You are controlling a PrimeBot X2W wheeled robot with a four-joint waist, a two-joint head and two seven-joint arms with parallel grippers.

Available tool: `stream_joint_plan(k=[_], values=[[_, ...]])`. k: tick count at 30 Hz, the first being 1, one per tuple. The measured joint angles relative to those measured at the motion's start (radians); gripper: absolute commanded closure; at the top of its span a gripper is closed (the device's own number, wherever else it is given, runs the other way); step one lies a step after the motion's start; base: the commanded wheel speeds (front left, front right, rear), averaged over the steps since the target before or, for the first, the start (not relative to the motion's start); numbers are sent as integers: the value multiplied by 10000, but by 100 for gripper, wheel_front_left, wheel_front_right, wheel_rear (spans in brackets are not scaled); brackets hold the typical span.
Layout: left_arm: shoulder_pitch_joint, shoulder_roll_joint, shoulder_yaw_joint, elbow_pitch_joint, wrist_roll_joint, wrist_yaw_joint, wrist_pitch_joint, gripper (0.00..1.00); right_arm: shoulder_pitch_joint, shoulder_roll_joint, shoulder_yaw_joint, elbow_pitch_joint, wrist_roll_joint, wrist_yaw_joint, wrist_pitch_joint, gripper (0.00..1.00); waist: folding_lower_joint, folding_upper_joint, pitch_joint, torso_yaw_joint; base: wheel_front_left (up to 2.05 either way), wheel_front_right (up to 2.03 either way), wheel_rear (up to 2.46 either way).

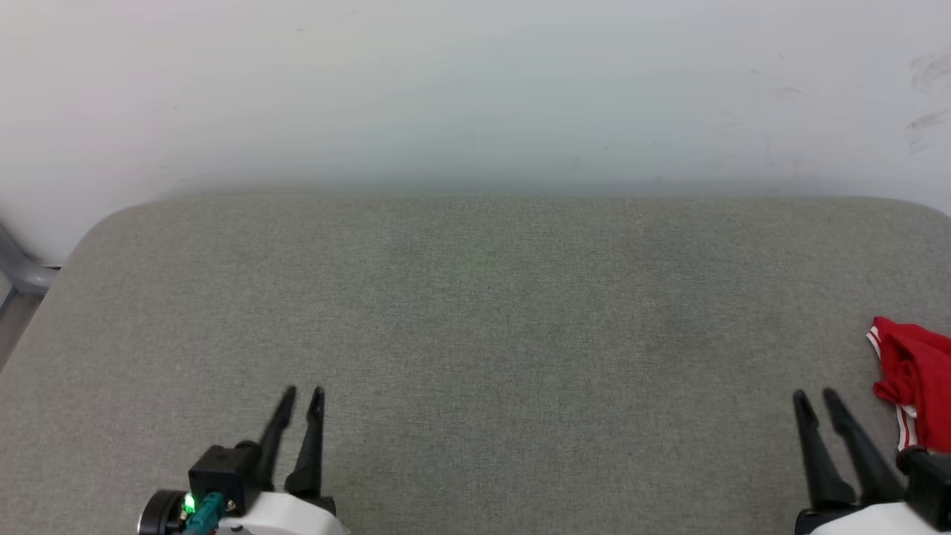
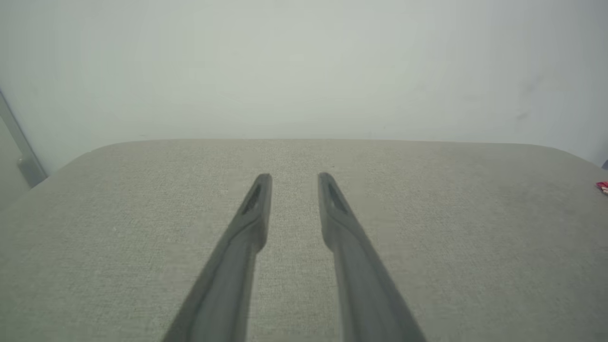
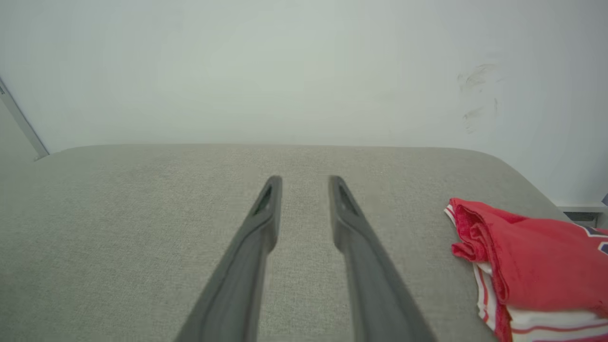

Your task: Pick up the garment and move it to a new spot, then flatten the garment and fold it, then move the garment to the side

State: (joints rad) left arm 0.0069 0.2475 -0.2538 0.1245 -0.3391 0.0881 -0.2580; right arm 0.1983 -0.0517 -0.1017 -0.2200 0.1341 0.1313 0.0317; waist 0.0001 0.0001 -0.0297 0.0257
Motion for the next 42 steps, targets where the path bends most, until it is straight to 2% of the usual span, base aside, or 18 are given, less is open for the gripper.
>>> stream_joint_plan(k=[3,24,42], values=[[130,-92,6,153,-274,-38,92,100,63,4,33,222,290,0,-2,100,0,0,7,-5,0,0,0],[-89,-531,926,454,-3655,-612,1003,100,-619,-107,228,1402,4387,-2,38,100,0,0,61,-48,0,0,0],[-330,-869,1578,642,-5948,-974,1659,100,-1183,-182,301,2220,7102,-2,92,100,1,-1,108,-85,0,0,0]])
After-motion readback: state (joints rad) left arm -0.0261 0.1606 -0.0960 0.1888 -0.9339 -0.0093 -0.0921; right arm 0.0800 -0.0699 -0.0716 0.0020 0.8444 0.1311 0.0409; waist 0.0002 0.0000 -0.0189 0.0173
